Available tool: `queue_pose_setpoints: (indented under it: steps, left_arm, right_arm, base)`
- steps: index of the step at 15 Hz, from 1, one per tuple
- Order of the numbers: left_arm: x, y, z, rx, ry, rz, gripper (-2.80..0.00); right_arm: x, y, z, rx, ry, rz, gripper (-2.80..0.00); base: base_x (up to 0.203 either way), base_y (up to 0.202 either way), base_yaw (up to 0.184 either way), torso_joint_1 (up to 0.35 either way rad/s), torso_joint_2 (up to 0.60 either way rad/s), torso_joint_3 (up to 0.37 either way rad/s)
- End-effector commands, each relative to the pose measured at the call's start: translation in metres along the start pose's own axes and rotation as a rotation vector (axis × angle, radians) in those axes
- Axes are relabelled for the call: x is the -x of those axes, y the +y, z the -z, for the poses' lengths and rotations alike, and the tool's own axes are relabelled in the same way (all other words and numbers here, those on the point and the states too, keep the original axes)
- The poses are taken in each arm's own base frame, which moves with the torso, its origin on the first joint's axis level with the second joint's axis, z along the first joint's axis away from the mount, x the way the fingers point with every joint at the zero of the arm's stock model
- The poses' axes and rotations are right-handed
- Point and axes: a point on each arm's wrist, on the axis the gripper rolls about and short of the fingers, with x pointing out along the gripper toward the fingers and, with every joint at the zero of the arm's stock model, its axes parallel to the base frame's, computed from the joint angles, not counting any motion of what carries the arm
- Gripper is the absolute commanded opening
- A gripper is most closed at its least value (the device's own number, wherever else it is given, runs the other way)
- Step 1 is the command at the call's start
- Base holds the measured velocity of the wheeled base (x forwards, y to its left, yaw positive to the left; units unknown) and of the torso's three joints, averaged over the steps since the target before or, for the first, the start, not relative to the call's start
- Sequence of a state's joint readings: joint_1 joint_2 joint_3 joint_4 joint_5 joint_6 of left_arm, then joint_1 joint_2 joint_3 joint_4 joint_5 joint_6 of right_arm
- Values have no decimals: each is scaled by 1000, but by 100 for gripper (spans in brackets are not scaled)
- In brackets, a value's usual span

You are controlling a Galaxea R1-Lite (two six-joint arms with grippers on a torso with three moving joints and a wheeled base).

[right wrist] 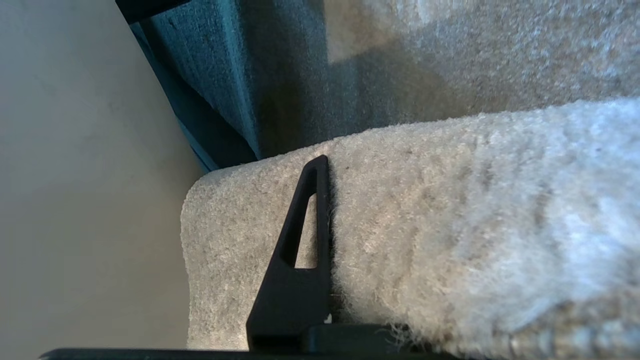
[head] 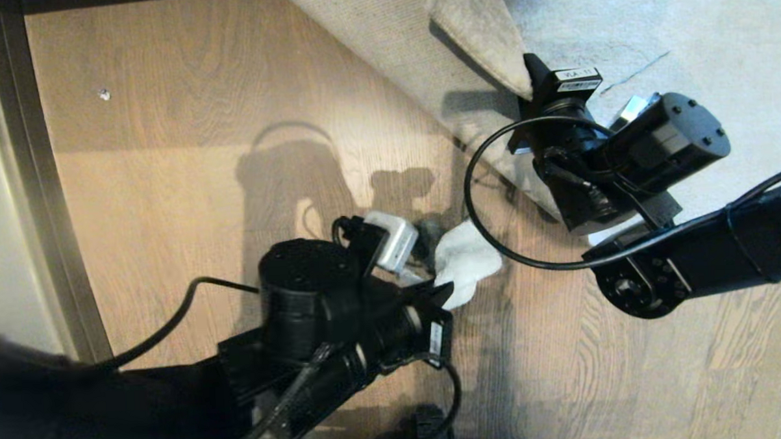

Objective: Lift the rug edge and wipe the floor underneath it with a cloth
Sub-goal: Wipe the floor under the carpet with a rag

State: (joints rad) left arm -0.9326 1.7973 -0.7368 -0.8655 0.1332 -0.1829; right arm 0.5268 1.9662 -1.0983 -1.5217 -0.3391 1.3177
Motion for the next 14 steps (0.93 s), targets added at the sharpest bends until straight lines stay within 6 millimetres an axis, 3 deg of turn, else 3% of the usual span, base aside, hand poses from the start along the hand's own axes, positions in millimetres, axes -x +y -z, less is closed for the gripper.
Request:
queue_pose_setpoints:
  steps: [1,4,7,10,14]
  left_arm:
    - [-40,11,10,9,-12,-42,-280]
    - [-57,47,-5,36,-116,-137,-280]
    - [-55,89,-22,51,-177,-248,-280]
    - [-36,130,-45,60,-276,-360,-280]
    - [14,169,-80,62,-404,-515,-280]
  right_arm:
    - [0,3,-1,-22,-14,-40,-280]
    - [0,2,-1,-20,-14,-37,-280]
    - [-1,1,-3,-18,-19,-37,-280]
    - [1,-1,-4,-15,-16,-28,-280]
    - [3,-1,-4,-14,-15,-20,-280]
  base:
    - [0,0,0,0,0,0]
    - [0,0,0,0,0,0]
    - [0,0,0,0,0,0]
    - [0,0,0,0,0,0]
    - [0,0,0,0,0,0]
